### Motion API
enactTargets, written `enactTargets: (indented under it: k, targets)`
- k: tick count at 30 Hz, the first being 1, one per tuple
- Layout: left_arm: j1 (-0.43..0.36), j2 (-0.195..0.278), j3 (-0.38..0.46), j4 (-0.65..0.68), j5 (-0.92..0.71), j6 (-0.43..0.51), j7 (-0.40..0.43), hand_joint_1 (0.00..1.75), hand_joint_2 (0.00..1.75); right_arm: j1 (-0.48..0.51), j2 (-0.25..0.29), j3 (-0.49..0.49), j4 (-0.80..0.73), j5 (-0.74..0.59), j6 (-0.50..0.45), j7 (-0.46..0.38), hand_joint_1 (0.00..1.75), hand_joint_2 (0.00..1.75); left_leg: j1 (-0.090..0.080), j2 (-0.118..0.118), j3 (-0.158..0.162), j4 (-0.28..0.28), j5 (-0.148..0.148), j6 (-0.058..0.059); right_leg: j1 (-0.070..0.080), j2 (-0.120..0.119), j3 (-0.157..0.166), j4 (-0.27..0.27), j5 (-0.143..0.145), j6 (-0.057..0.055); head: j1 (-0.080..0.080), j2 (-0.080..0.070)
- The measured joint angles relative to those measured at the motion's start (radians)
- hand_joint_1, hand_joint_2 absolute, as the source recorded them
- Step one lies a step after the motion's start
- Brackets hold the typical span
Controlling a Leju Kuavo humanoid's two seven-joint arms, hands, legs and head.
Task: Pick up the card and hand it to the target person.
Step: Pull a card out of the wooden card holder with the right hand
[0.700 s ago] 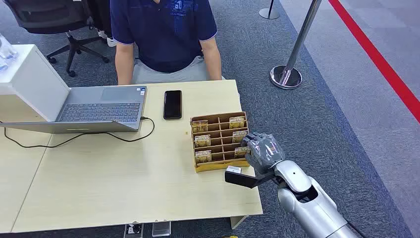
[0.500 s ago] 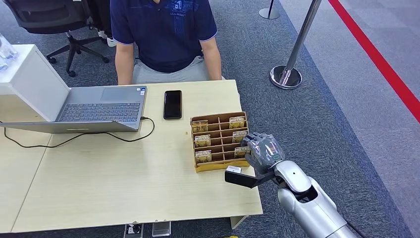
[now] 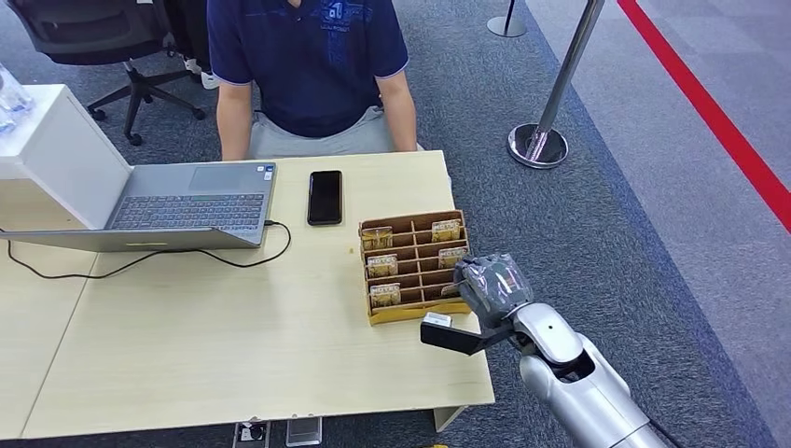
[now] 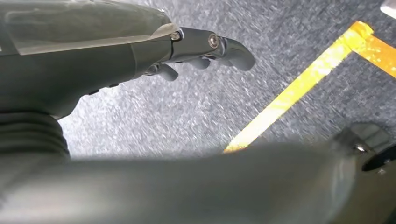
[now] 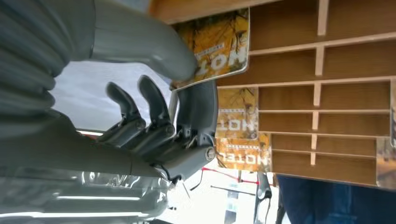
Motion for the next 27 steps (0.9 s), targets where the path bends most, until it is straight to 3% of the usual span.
enactTargets:
  k: [3, 4, 7, 16, 27]
  targets:
    - [0.000, 0.000, -0.003, 0.000, -0.021, 0.025, -0.007, 0.00, 0.44, 0.002, 0.000, -0.001, 0.000, 0.000, 0.000, -0.005, 1.75, 1.75, 0.000, 0.000, 0.000, 0.000, 0.000, 0.000, 0.000, 0.000, 0.000, 0.000, 0.000, 0.000, 0.000, 0.000]
    - [0.000, 0.000, -0.004, 0.000, -0.023, 0.032, -0.011, 0.00, 0.44, 0.002, 0.000, -0.001, 0.000, -0.001, 0.000, -0.008, 1.75, 1.75, 0.000, 0.000, 0.000, 0.000, 0.000, 0.000, 0.000, 0.000, 0.000, 0.000, 0.000, 0.000, 0.000, 0.000]
    - [-0.001, 0.000, -0.004, 0.000, -0.027, 0.045, -0.015, 0.00, 1.75, 0.001, 0.000, -0.001, 0.000, -0.002, 0.000, -0.014, 1.75, 1.75, 0.000, 0.000, 0.000, 0.000, 0.000, 0.000, 0.000, 0.000, 0.000, 0.000, 0.000, 0.000, 0.000, 0.000]
    - [-0.002, 0.000, -0.009, 0.000, -0.070, 0.075, 0.021, 0.00, 1.75, -0.002, 0.005, -0.001, 0.001, -0.004, 0.001, -0.016, 1.75, 1.75, 0.000, 0.000, 0.000, 0.000, 0.000, 0.000, 0.000, 0.000, 0.000, 0.000, 0.000, 0.000, 0.000, 0.000]
    - [-0.009, 0.000, -0.005, 0.000, -0.053, 0.069, -0.003, 0.00, 1.75, -0.003, 0.024, -0.011, -0.002, -0.086, -0.035, -0.070, 1.75, 1.75, 0.000, 0.000, 0.000, 0.000, 0.000, 0.000, 0.000, 0.000, 0.000, 0.000, 0.000, 0.000, -0.001, 0.000]
